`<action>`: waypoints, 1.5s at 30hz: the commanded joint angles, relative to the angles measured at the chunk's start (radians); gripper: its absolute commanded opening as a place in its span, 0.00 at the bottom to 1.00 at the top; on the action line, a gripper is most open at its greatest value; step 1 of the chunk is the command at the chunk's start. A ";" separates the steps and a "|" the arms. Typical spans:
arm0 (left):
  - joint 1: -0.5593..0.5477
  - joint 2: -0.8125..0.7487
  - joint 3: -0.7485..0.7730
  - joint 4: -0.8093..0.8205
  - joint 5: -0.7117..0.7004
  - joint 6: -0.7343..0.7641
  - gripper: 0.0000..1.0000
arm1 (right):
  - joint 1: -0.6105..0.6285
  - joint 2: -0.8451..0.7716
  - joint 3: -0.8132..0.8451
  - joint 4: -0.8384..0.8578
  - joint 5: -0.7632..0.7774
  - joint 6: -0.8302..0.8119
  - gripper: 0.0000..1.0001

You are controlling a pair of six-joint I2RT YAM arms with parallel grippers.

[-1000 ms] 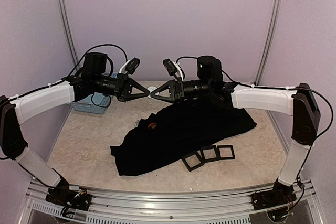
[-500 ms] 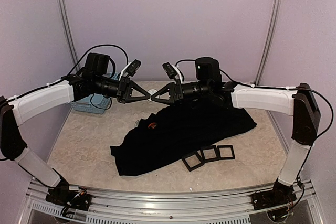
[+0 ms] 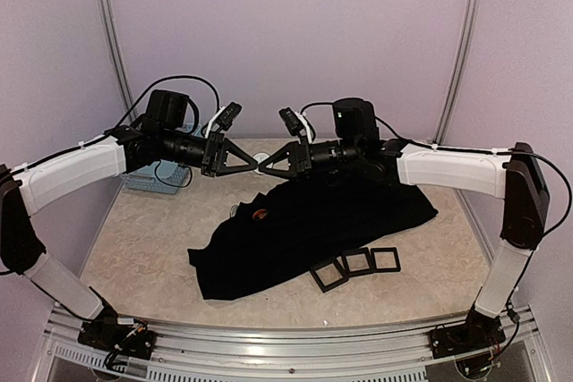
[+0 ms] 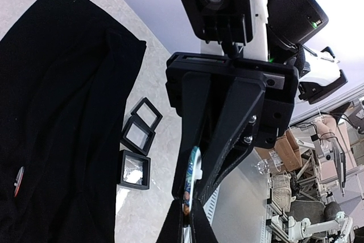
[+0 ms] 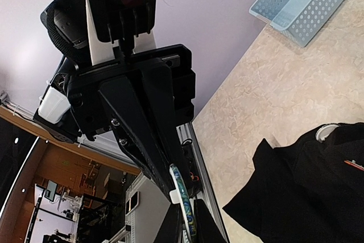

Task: Remove the brooch from the garment
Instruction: Close the brooch at the center of the board.

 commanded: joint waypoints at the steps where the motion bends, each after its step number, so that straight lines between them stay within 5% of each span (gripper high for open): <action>1: -0.029 -0.058 0.039 0.027 0.071 0.012 0.00 | -0.022 -0.002 -0.040 -0.094 0.144 0.011 0.07; 45: 0.023 -0.123 -0.061 0.102 0.047 -0.106 0.00 | -0.024 -0.071 -0.121 -0.124 0.259 0.042 0.06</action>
